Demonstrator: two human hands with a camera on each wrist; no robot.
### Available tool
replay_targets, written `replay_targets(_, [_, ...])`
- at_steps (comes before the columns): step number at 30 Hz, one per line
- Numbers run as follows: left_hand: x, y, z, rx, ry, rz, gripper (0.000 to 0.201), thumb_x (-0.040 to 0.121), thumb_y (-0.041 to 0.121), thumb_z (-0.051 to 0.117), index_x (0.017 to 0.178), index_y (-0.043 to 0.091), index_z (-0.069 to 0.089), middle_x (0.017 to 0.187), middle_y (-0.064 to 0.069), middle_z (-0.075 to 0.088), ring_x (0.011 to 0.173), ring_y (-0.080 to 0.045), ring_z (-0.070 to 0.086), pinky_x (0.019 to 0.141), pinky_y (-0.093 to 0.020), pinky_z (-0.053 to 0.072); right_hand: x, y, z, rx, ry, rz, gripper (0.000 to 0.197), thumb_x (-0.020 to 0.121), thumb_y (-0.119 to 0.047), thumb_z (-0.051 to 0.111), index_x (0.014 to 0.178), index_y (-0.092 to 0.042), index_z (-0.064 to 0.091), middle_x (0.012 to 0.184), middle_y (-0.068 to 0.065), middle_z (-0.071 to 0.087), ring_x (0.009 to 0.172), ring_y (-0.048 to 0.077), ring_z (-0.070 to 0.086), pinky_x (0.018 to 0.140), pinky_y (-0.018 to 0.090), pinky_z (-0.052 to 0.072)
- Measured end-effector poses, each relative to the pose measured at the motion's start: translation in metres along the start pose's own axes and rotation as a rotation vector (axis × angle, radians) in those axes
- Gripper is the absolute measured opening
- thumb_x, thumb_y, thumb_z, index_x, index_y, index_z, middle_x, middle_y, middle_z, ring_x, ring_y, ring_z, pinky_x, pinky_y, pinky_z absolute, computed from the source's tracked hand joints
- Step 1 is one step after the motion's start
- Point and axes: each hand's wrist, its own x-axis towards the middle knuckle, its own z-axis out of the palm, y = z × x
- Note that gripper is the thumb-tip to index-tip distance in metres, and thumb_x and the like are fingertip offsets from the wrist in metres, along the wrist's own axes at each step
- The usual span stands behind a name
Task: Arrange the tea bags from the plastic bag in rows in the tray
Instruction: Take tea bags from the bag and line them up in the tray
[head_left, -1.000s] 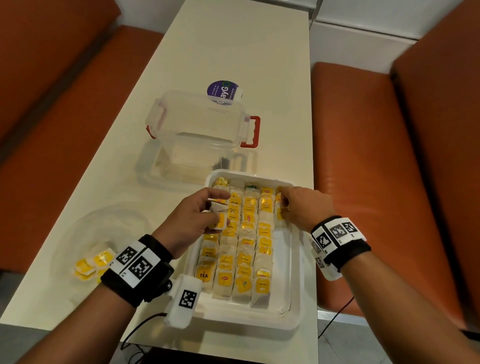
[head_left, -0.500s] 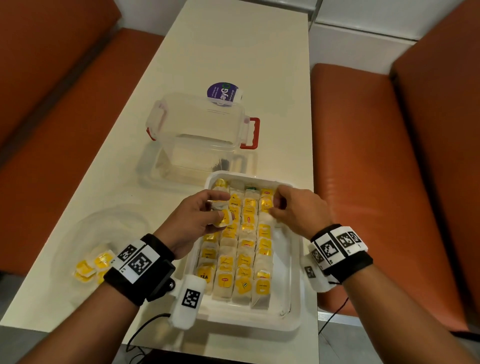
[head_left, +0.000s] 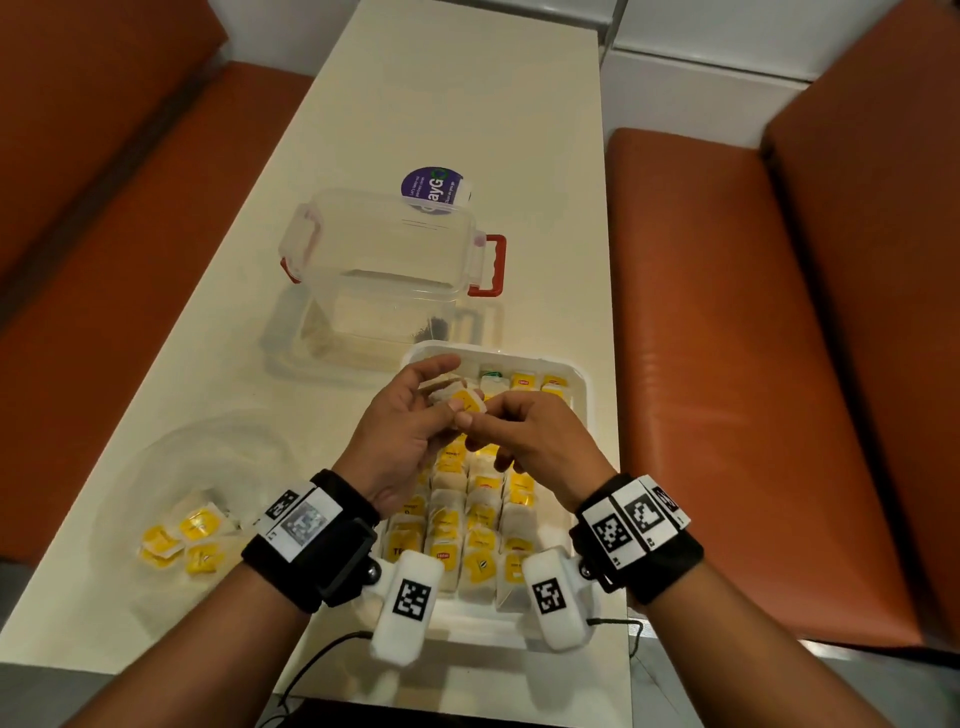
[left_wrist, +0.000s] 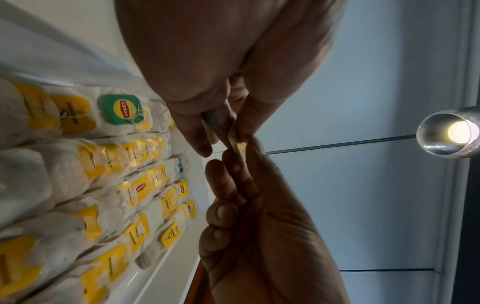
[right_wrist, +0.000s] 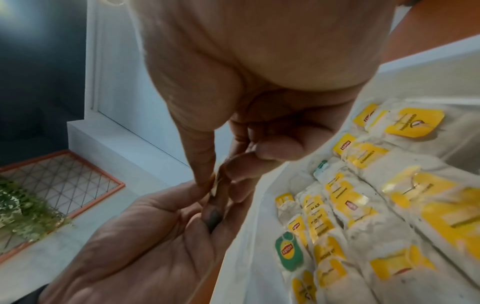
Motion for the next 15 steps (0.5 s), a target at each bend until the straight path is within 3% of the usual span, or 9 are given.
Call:
replay_targets(3, [-0.001, -0.004, 0.000, 0.013, -0.022, -0.001, 0.044, 0.091, -0.005, 0.060, 0.127, 0.021, 0.060, 0.135, -0.018, 0.058, 0.098, -0.021, 0.071, 0.078, -0.026, 0.058, -0.005, -0.002, 0.000, 0.056, 0.011, -0.033, 0.015, 0.089, -0.024, 0.075, 0.082, -0.013, 0.070, 0.079, 0.009, 0.074, 0.051, 0.009, 0.059, 0.046, 0.014, 0.041])
replay_targets(5, [-0.003, -0.004, -0.001, 0.039, -0.057, -0.015, 0.047, 0.091, -0.005, 0.061, 0.128, 0.023, 0.059, 0.132, -0.018, 0.061, 0.097, -0.021, 0.070, 0.081, -0.029, 0.058, -0.007, -0.004, -0.003, 0.012, 0.003, -0.057, 0.015, 0.088, -0.024, 0.076, 0.078, -0.017, 0.067, 0.076, 0.004, 0.072, 0.052, 0.009, 0.060, 0.048, 0.015, 0.043])
replay_targets(7, [-0.003, -0.003, -0.006, 0.109, -0.102, -0.033, 0.055, 0.085, -0.003, 0.064, 0.131, 0.027, 0.059, 0.129, -0.015, 0.062, 0.101, -0.020, 0.067, 0.085, -0.032, 0.056, -0.006, -0.003, -0.009, -0.179, -0.008, -0.091, 0.018, 0.086, -0.026, 0.078, 0.075, -0.021, 0.064, 0.071, -0.004, 0.070, 0.055, 0.010, 0.064, 0.053, 0.021, 0.049])
replay_targets(10, [-0.003, 0.000, -0.014, 0.363, -0.224, -0.011, 0.067, 0.072, 0.009, 0.065, 0.133, 0.036, 0.059, 0.131, -0.001, 0.062, 0.121, -0.016, 0.060, 0.095, -0.035, 0.052, -0.002, -0.005, -0.022, -0.589, -0.058, -0.135, 0.019, 0.082, -0.038, 0.074, 0.073, -0.028, 0.060, 0.071, -0.007, 0.067, 0.066, 0.013, 0.066, 0.069, 0.041, 0.058])
replay_targets(13, [-0.002, 0.003, -0.015, 0.664, -0.341, 0.047, 0.046, 0.080, 0.015, 0.078, 0.122, 0.031, 0.067, 0.117, 0.005, 0.071, 0.113, -0.012, 0.064, 0.097, -0.037, 0.052, -0.002, -0.016, -0.032, -0.743, -0.106, -0.131, 0.021, 0.079, -0.039, 0.074, 0.070, -0.030, 0.058, 0.067, -0.007, 0.065, 0.066, 0.012, 0.063, 0.071, 0.045, 0.058])
replay_targets(15, [-0.001, 0.004, -0.012, 0.732, -0.280, 0.089, 0.022, 0.080, 0.024, 0.082, 0.100, 0.029, 0.074, 0.097, 0.002, 0.076, 0.097, -0.017, 0.070, 0.093, -0.047, 0.055, -0.001, -0.020, -0.037, -0.732, -0.083, -0.128, 0.020, 0.078, -0.039, 0.076, 0.072, -0.027, 0.061, 0.065, -0.006, 0.066, 0.062, 0.012, 0.064, 0.069, 0.045, 0.058])
